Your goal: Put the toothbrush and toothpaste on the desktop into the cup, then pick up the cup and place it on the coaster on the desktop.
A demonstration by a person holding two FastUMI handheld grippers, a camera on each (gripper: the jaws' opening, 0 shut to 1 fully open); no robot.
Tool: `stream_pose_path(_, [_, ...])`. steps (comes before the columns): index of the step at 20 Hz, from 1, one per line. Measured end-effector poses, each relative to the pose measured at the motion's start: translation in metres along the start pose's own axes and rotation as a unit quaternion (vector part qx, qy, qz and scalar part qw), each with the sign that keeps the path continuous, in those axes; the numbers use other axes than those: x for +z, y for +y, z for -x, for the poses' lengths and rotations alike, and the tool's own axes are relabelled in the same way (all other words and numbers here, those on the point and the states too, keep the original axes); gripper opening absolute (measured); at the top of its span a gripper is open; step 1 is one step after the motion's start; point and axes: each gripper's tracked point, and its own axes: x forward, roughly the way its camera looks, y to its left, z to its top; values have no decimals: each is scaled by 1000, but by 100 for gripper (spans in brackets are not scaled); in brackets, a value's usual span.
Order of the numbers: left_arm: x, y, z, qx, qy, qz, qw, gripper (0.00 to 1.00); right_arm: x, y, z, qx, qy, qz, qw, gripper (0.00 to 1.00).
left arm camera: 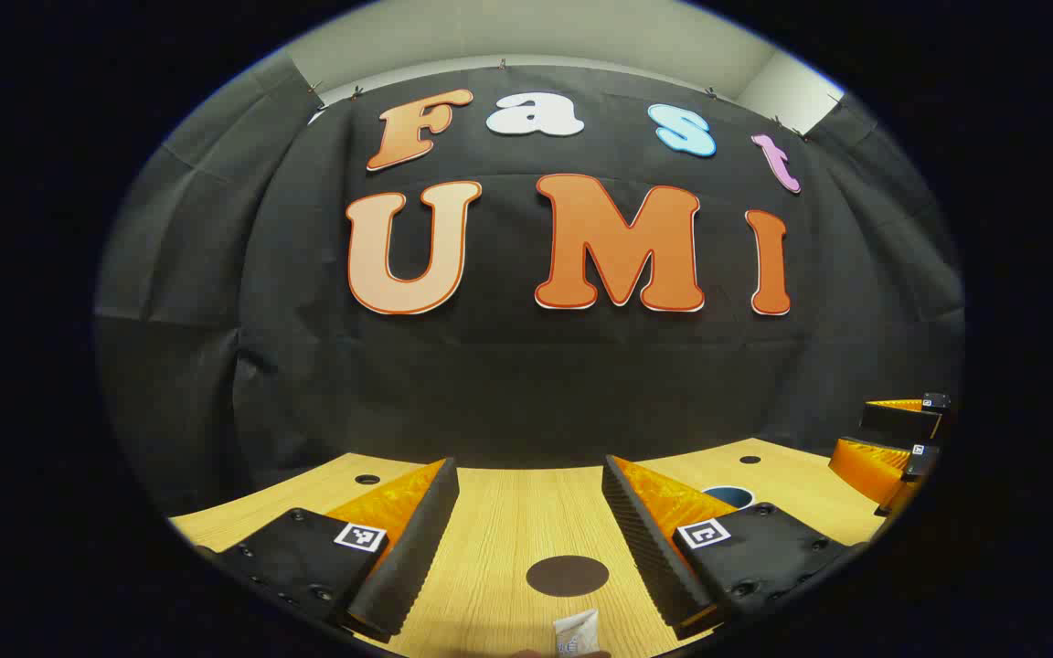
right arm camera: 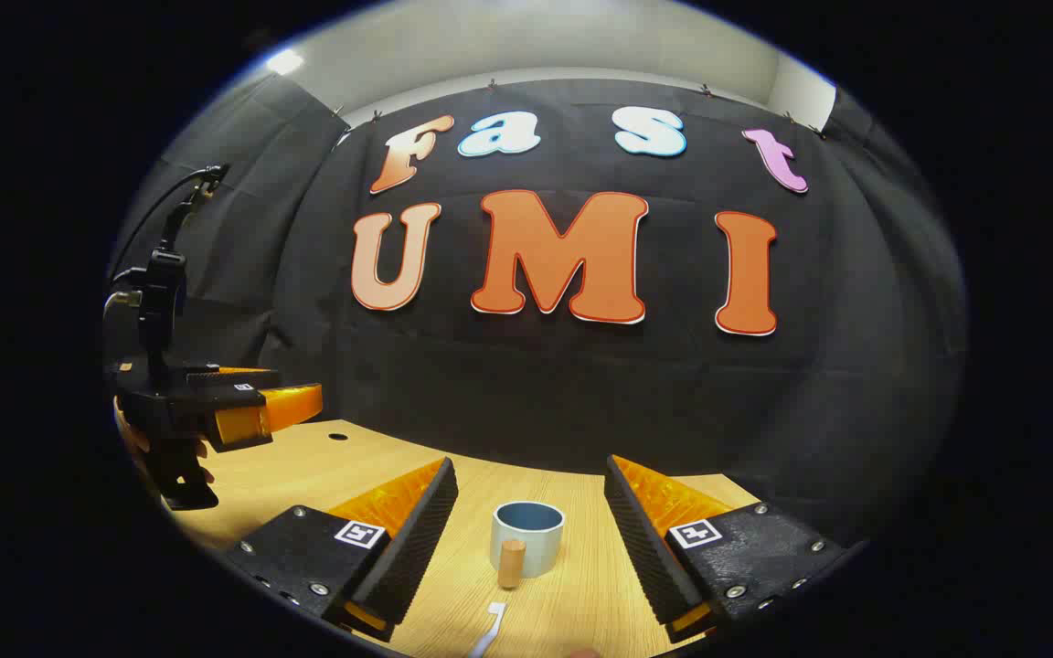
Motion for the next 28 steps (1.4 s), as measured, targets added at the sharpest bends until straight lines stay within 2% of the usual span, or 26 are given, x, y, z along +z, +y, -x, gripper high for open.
stream_pose_path(8, [1, -1, 0, -6, 7, 7, 1000, 100, -2, -1, -1, 2, 14, -15, 1000, 97])
stream_pose_path(11, [-1, -8, 2, -21, 18, 14, 1000, 100, -1, -4, -1, -1, 17, -17, 1000, 97])
stream_pose_path(12, [-1, -9, 0, -26, 21, 21, 999, 95, 0, -5, -1, -2, 18, -17, 1000, 97])
stream_pose_path(13, [0, -8, -1, -27, 25, 23, 999, 100, 0, -6, -1, -3, 20, -18, 1000, 97])
stream_pose_path(21, [-29, -17, 1, -48, 96, 30, 994, 99, -7, 3, 1, 6, 53, -14, 998, 97])
stream_pose_path(22, [-36, -18, 1, -49, 108, 30, 992, 96, -12, 5, 2, 8, 59, -11, 998, 97])
stream_pose_path(23, [-41, -18, 1, -52, 119, 30, 991, 99, -15, 7, 2, 9, 65, -6, 998, 97])
stream_pose_path(28, [-72, -20, 4, -55, 178, 40, 982, 99, -35, 11, 9, 13, 97, 10, 995, 97])
